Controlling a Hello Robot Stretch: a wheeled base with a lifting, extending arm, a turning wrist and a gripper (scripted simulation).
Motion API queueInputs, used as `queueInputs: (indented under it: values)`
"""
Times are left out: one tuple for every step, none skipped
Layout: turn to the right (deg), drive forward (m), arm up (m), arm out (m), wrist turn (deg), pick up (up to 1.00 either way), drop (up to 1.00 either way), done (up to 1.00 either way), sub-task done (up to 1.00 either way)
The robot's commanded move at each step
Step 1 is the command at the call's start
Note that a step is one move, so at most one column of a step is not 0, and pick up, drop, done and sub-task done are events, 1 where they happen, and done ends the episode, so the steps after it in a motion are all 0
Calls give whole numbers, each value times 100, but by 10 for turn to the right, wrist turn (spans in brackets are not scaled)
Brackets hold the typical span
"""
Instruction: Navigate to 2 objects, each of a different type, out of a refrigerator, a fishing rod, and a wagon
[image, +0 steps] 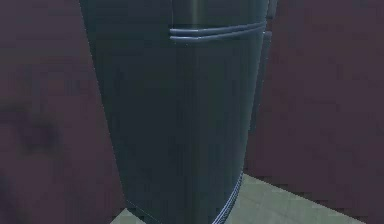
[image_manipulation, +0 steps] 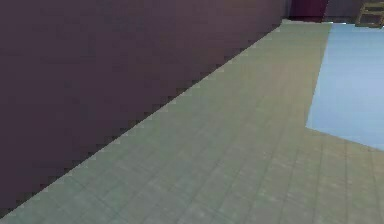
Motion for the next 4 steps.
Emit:
queueInputs:
  values:
    - [0,0,0,0,0,0,0,0,100]
    - [450,0,0,0,0,0,0,0,0]
    - [450,0,0,0,0,0,0,0,0]
    - [450,0,0,0,0,0,0,0,0]
